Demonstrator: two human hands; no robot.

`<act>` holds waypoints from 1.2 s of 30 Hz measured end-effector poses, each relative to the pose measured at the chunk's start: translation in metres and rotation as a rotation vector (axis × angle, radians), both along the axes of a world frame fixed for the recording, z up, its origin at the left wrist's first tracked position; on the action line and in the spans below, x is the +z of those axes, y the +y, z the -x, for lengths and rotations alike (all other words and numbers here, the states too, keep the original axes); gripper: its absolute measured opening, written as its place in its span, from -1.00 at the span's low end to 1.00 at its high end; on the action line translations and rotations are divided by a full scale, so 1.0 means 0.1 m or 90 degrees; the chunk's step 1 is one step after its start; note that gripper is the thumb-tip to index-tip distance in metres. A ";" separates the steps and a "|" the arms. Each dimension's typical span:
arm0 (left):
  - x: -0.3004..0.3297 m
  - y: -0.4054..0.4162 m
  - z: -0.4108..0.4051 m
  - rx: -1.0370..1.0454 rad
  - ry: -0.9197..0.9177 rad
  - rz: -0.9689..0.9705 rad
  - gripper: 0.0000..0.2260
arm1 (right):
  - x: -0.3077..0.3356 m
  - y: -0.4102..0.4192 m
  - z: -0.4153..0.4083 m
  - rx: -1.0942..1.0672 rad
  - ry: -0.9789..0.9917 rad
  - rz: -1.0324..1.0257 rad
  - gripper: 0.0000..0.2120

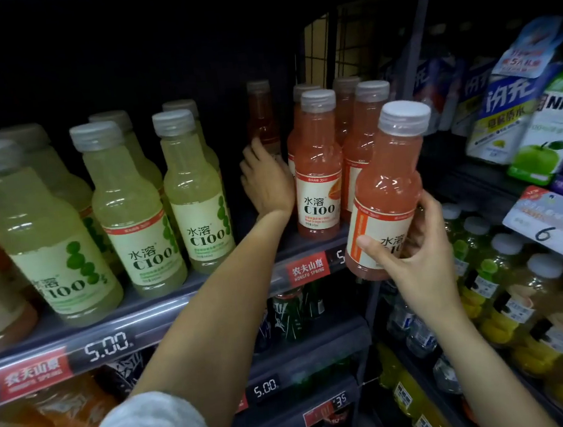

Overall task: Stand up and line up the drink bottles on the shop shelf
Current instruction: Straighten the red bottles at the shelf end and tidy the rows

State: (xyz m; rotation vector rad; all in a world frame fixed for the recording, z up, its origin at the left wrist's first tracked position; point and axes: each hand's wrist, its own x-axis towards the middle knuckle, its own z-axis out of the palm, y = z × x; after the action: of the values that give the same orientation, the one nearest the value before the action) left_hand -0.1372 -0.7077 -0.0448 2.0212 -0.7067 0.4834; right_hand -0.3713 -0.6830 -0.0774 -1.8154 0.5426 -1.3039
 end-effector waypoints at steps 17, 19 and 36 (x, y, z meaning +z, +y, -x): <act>-0.12 -0.34 -0.43 0.010 -0.025 -0.236 -0.48 | 0.03 -0.12 0.03 -0.018 -0.012 -0.017 -0.26; -0.12 -0.36 -0.47 -0.001 -0.023 -0.241 -0.48 | 0.03 -0.13 0.04 -0.018 -0.013 -0.014 -0.26; -0.13 0.41 0.23 -0.051 0.115 0.015 -0.10 | 0.17 0.16 0.01 0.025 0.004 -0.081 -0.29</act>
State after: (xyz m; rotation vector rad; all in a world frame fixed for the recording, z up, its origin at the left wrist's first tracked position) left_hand -0.1597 -0.6663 -0.0580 1.9767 -0.6641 0.2570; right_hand -0.3719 -0.6670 -0.0604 -1.7179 0.5771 -1.2110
